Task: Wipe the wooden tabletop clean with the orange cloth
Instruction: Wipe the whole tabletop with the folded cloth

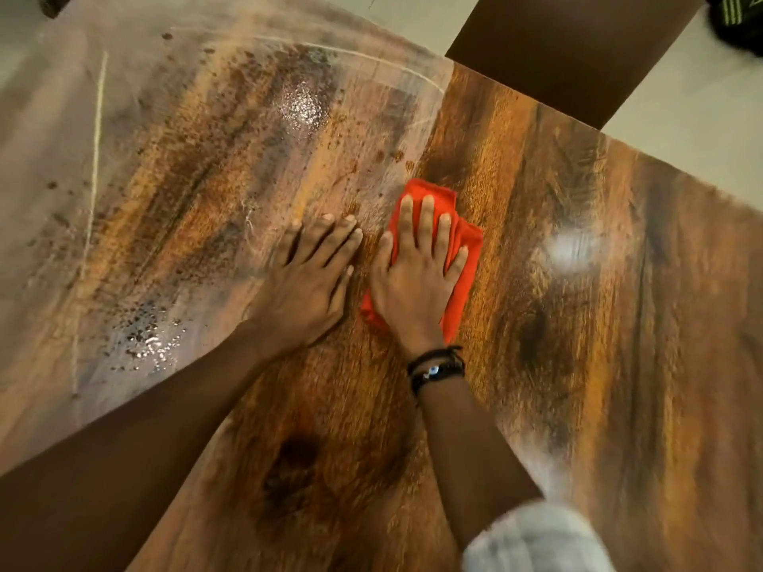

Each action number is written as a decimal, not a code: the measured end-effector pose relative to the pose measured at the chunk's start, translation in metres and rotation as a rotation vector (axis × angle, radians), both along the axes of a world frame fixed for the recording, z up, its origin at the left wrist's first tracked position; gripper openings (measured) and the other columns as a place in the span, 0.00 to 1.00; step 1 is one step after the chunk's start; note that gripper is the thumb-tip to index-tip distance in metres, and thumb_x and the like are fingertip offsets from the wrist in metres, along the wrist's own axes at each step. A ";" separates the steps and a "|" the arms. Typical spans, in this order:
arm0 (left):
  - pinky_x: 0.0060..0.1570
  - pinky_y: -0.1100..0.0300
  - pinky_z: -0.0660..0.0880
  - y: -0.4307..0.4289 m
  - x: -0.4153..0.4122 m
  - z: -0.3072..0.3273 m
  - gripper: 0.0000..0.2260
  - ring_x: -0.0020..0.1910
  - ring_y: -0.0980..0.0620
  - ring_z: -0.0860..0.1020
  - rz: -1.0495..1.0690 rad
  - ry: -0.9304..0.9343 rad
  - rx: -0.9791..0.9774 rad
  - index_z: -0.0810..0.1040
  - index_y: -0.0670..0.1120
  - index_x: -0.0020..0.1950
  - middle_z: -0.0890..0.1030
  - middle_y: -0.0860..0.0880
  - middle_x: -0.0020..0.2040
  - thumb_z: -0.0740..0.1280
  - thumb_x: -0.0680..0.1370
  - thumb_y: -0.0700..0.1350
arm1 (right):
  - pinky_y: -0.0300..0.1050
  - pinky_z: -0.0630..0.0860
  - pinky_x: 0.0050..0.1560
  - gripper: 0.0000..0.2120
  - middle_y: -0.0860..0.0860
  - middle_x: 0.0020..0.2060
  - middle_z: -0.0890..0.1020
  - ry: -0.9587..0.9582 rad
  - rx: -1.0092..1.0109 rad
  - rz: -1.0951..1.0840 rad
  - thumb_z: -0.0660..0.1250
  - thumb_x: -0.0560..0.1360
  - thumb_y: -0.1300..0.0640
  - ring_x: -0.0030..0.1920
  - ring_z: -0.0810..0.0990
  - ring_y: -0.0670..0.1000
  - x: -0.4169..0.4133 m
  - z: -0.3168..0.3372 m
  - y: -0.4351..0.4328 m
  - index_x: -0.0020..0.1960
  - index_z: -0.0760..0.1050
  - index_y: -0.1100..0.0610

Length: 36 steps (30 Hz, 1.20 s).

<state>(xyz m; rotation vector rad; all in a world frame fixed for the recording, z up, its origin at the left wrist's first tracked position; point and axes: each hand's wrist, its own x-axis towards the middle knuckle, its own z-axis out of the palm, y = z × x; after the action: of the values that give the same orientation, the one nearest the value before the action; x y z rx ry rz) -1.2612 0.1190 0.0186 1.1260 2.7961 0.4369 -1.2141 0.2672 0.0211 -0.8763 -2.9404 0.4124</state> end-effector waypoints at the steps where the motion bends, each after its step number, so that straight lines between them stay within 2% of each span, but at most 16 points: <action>1: 0.77 0.43 0.49 0.001 0.000 0.000 0.25 0.80 0.48 0.55 -0.005 -0.003 -0.002 0.60 0.47 0.79 0.60 0.49 0.80 0.47 0.83 0.53 | 0.65 0.40 0.78 0.28 0.48 0.82 0.47 0.000 -0.015 -0.010 0.46 0.84 0.43 0.82 0.45 0.52 -0.017 0.000 0.011 0.83 0.47 0.45; 6: 0.77 0.42 0.47 0.002 -0.002 0.000 0.25 0.80 0.48 0.53 -0.016 -0.011 0.005 0.59 0.47 0.80 0.59 0.49 0.80 0.46 0.84 0.53 | 0.67 0.40 0.78 0.28 0.49 0.82 0.46 -0.024 -0.065 -0.035 0.47 0.85 0.43 0.82 0.44 0.55 -0.083 0.006 0.056 0.83 0.46 0.46; 11: 0.77 0.42 0.44 0.001 0.000 0.002 0.25 0.80 0.47 0.52 -0.018 -0.041 0.011 0.58 0.47 0.80 0.58 0.48 0.80 0.45 0.84 0.53 | 0.66 0.39 0.78 0.28 0.49 0.82 0.45 -0.063 -0.059 -0.026 0.47 0.85 0.44 0.82 0.43 0.54 -0.073 0.010 0.046 0.83 0.46 0.47; 14: 0.77 0.41 0.46 -0.002 0.000 0.004 0.26 0.79 0.46 0.55 -0.024 -0.054 0.037 0.60 0.46 0.79 0.61 0.47 0.79 0.46 0.83 0.52 | 0.66 0.40 0.78 0.28 0.49 0.82 0.46 -0.066 -0.044 -0.009 0.48 0.85 0.44 0.82 0.44 0.54 -0.040 0.010 0.017 0.83 0.46 0.46; 19: 0.69 0.44 0.65 -0.013 0.008 0.009 0.19 0.68 0.44 0.74 -0.012 -0.017 0.226 0.77 0.41 0.66 0.78 0.44 0.67 0.55 0.82 0.48 | 0.65 0.45 0.78 0.28 0.48 0.82 0.50 -0.001 0.031 -0.005 0.49 0.84 0.44 0.82 0.47 0.52 0.067 0.006 -0.076 0.82 0.50 0.46; 22: 0.66 0.44 0.69 -0.034 0.021 0.010 0.16 0.64 0.43 0.77 -0.027 0.009 0.266 0.78 0.40 0.64 0.80 0.43 0.63 0.59 0.81 0.46 | 0.64 0.45 0.79 0.28 0.47 0.82 0.50 -0.018 0.007 0.033 0.51 0.84 0.44 0.82 0.47 0.51 0.148 0.008 -0.143 0.82 0.51 0.45; 25: 0.68 0.43 0.68 -0.062 0.037 0.005 0.16 0.65 0.42 0.76 -0.027 0.037 0.278 0.78 0.40 0.65 0.79 0.42 0.64 0.60 0.81 0.44 | 0.66 0.50 0.77 0.28 0.47 0.82 0.54 -0.024 0.026 0.059 0.52 0.83 0.44 0.82 0.51 0.52 0.188 0.005 -0.169 0.82 0.55 0.46; 31: 0.73 0.44 0.62 -0.074 0.050 0.004 0.20 0.72 0.43 0.70 -0.031 0.032 0.150 0.74 0.41 0.70 0.75 0.42 0.70 0.56 0.82 0.47 | 0.67 0.42 0.78 0.28 0.46 0.82 0.47 -0.061 0.002 0.052 0.48 0.84 0.43 0.82 0.42 0.51 0.141 0.005 -0.131 0.82 0.47 0.44; 36: 0.73 0.42 0.60 -0.073 0.052 0.003 0.20 0.73 0.44 0.68 -0.012 0.035 0.123 0.72 0.42 0.71 0.74 0.43 0.71 0.56 0.82 0.47 | 0.68 0.40 0.77 0.28 0.48 0.82 0.48 0.005 -0.043 -0.035 0.45 0.84 0.42 0.82 0.43 0.53 0.054 0.004 -0.060 0.83 0.48 0.46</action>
<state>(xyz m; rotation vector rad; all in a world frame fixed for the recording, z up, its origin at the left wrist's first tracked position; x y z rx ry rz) -1.2089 0.0464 0.0211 1.1843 2.8248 0.6017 -1.1598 0.2068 0.0255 -0.9286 -2.9170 0.4776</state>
